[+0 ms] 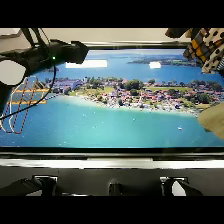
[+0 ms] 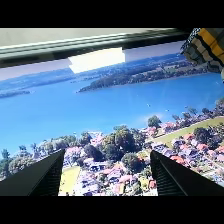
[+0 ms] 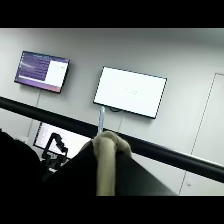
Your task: Fold the clothes and pants, and hang the long-sleeved shirts on hangers.
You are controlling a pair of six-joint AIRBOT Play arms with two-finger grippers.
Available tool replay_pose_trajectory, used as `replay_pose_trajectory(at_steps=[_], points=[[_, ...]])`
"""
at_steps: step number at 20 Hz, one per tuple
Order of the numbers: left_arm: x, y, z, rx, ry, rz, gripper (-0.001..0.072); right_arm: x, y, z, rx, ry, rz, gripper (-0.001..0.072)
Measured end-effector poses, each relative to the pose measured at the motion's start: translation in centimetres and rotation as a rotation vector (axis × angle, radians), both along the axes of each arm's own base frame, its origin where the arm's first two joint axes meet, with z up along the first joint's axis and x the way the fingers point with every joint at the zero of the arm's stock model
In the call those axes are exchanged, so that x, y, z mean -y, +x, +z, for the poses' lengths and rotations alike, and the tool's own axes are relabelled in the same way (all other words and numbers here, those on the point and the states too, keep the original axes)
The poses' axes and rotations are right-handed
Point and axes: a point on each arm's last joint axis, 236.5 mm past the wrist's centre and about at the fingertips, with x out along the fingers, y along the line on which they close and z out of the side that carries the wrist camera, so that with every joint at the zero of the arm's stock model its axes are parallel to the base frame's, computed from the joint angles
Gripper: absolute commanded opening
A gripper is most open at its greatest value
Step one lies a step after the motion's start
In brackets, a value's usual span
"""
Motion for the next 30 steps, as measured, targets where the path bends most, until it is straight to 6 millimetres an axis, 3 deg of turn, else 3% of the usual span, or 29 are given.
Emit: replay_pose_trajectory(at_steps=[8,11,15,19,26,28,30], points=[[0.4,0.3,-0.7,-0.013,0.005,-0.004,0.0610,-0.2,0.7,2.0,-0.010,-0.116,-0.069,0.0027],[0.4,0.4,-1.0,-0.018,0.008,-0.004,0.0610,0.4,-0.3,2.8,0.018,-0.145,-0.107,0.0026],[0.5,0.5,-1.4,-0.027,0.008,-0.003,0.0610,3.1,-3.1,3.0,0.086,-0.131,-0.178,0.0027],[0.6,0.7,-1.6,-0.038,-0.002,0.002,0.0610,6.1,-3.9,1.8,0.129,-0.074,-0.196,0.0027],[0.6,0.7,-1.7,-0.059,-0.032,0.015,0.0610,8.8,-4.0,-1.4,0.165,0.101,-0.169,0.0043],[0.6,0.7,-1.6,-0.060,-0.034,0.016,0.0610,9.1,-4.4,-2.4,0.172,0.165,-0.166,0.0148],[0.6,0.7,-1.6,-0.062,-0.037,0.017,0.0610,9.5,-4.7,-3.7,0.181,0.241,-0.162,0.0183]])
